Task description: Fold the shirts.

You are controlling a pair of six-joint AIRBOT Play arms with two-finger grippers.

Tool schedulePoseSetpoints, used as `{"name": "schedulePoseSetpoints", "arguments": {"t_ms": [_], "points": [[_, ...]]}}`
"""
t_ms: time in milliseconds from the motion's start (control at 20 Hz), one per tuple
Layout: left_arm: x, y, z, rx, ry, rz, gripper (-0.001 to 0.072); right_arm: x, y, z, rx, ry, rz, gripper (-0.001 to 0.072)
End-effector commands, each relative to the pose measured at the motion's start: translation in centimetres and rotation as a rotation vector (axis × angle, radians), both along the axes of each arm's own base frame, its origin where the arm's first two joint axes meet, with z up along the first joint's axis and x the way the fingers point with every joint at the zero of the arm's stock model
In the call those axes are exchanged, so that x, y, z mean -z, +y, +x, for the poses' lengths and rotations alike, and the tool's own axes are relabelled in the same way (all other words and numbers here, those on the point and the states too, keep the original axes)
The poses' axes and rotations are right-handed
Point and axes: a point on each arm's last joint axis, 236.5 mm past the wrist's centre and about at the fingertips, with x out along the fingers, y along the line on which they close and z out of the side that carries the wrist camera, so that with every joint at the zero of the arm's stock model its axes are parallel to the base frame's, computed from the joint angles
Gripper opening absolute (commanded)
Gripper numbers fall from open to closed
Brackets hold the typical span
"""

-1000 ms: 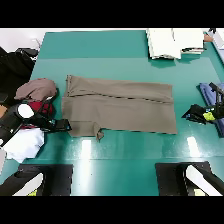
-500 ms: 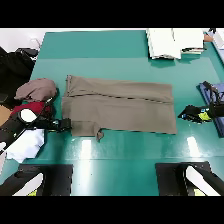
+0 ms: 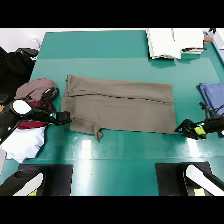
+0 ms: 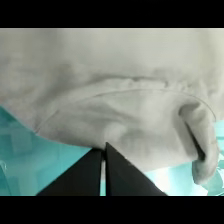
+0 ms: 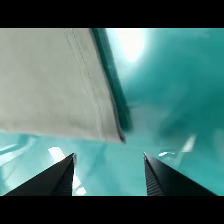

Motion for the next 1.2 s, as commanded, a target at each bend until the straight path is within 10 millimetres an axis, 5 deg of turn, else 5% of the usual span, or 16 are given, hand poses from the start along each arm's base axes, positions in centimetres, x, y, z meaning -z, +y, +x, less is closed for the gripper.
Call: {"name": "schedulePoseSetpoints", "arguments": {"t_ms": [0, 50, 150, 200, 400, 550, 650, 850, 1150], "points": [[-0.3, -0.2, -0.3, 0.02, 0.007, -0.002, 0.0021, 2.2, 2.5, 2.0, 0.025, -0.024, 0.079, 0.0422], [-0.4, -0.2, -0.6, 0.029, 0.018, -0.002, 0.0021, 2.5, 3.1, 2.6, 0.019, -0.035, 0.079, 0.035], [-0.7, 0.2, -1.4, 0.072, 0.045, 0.028, 0.002, 2.8, 4.2, 2.9, -0.027, -0.045, 0.069, 0.0055], [-1.3, 0.5, -1.5, 0.088, 0.04, 0.045, 0.002, 2.6, 4.5, 2.7, -0.066, -0.055, 0.057, 0.0014], [-5.5, 1.6, -4.1, 0.086, -0.043, 0.093, 0.0019, -0.8, 3.9, 1.5, -0.147, -0.122, -0.007, 0.0013], [-7.6, 1.5, -8.3, 0.126, -0.024, 0.091, 0.0019, -4.7, 1.8, -0.5, -0.207, -0.139, -0.118, 0.0013], [-8.5, 1.5, -9.0, 0.124, -0.051, 0.087, 0.0019, -7.2, 0.1, -0.8, -0.209, -0.173, -0.218, 0.0012], [-9.2, 1.7, -4.8, 0.088, -0.197, 0.098, 0.0019, -10.3, 0.1, 2.7, -0.253, -0.275, -0.272, 0.0011], [-7.1, 2.6, 4.9, 0.086, -0.234, 0.165, 0.0021, -9.0, 2.7, 13.0, -0.34, -0.289, -0.267, 0.0012]]}}
